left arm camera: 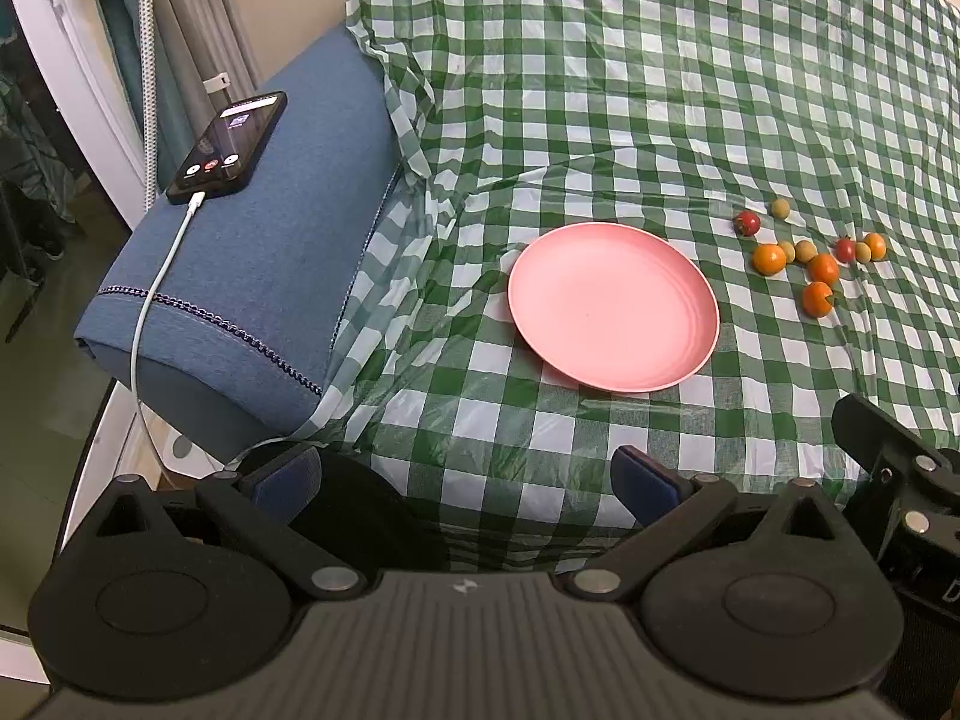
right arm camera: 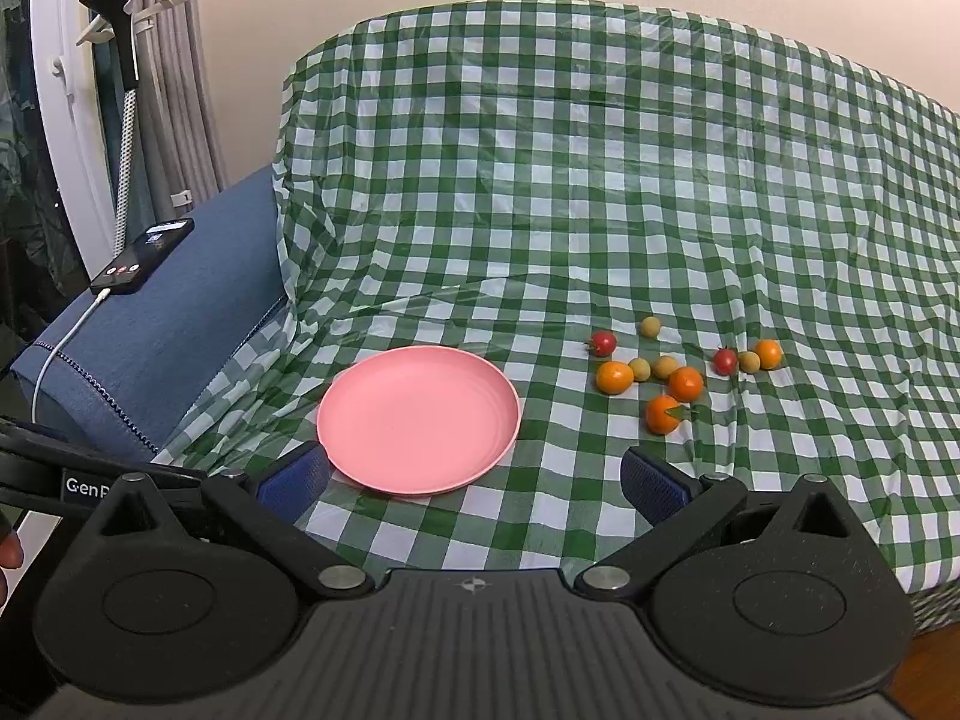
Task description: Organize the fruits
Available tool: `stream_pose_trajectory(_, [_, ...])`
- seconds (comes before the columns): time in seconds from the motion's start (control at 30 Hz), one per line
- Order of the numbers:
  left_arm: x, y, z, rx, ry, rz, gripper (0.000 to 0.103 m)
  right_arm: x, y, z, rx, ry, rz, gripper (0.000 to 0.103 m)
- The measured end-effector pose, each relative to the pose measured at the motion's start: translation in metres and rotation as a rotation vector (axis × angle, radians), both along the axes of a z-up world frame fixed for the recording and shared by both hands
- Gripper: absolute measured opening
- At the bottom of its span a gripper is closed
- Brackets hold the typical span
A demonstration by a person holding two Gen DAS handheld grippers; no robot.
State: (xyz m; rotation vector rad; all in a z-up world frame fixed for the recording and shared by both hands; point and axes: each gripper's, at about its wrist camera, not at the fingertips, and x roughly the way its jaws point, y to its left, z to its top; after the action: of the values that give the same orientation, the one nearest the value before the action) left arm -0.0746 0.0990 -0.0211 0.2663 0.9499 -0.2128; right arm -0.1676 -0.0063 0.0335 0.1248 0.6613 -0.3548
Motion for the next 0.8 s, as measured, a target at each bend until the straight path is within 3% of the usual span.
stream_pose_trajectory(0.37, [0.002,-0.005,-0.003,0.033,-0.008,-0.009,0.103,0.002,-0.002,-0.003,0.023,0.034,0.017,0.103])
stream_pose_trajectory(0.57, [0.011,-0.013,-0.007,-0.007,0.037,-0.035,0.103,0.004,-0.014,-0.007,0.009,-0.013,0.029,0.103])
stream_pose_trajectory(0.7, [0.021,-0.030,-0.012,-0.010,0.065,-0.046,0.103,0.000,-0.039,-0.012,0.012,-0.053,-0.065,0.103])
stream_pose_trajectory(0.8, [0.028,-0.057,-0.012,-0.004,0.036,-0.102,0.103,-0.002,-0.068,-0.022,-0.015,-0.053,-0.139,0.103])
